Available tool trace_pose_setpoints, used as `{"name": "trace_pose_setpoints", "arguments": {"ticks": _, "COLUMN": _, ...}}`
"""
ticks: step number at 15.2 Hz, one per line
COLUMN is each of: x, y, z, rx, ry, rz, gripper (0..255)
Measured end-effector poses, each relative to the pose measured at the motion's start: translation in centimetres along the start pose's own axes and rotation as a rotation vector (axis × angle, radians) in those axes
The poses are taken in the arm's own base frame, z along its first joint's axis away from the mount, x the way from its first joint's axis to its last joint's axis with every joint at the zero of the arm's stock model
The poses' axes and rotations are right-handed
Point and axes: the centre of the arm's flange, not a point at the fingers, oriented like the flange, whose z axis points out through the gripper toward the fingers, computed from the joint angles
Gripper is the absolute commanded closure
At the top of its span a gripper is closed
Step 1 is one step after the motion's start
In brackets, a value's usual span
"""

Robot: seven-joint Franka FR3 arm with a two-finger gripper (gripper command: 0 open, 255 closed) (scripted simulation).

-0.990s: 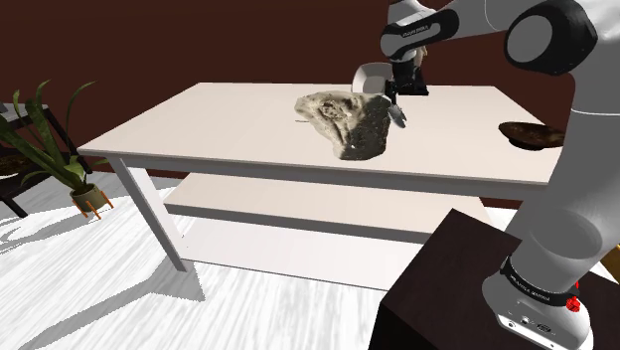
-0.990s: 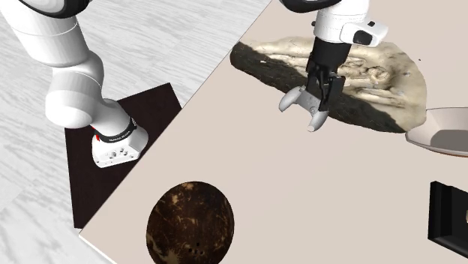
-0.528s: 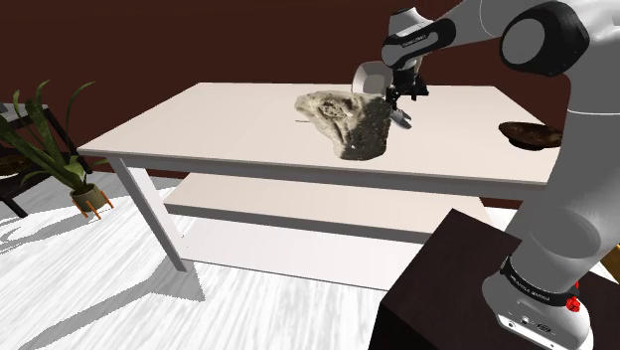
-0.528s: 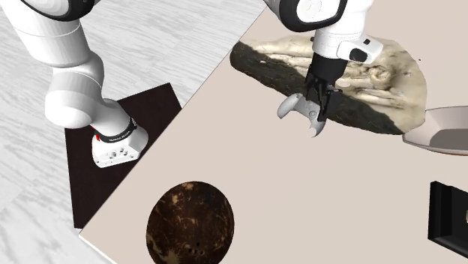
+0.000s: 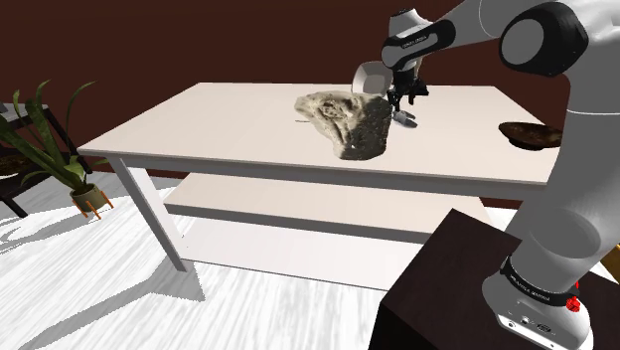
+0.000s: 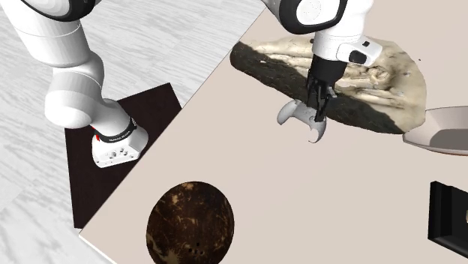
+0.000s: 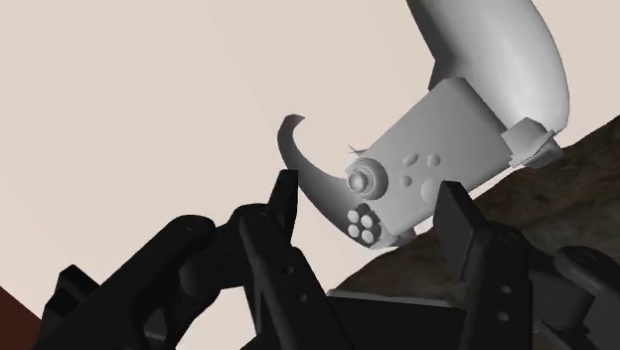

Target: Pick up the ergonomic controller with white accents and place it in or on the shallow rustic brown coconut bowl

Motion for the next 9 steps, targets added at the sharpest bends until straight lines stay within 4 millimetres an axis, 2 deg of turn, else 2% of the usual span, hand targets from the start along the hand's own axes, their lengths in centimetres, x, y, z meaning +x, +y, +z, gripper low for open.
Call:
{"name": "trace_pose_setpoints", "arguments": {"ticks": 8, "x": -0.03, "y": -0.03, "z": 0.09, "rx": 0.000, "ry": -0.002, "rz": 0.000, "gripper": 255}}
{"name": "trace_pose_setpoints", "arguments": {"ticks": 9, "x": -0.03, "y": -0.03, "z": 0.09, "rx": 0.000, "ry": -0.002, "rz": 0.000, "gripper": 0}}
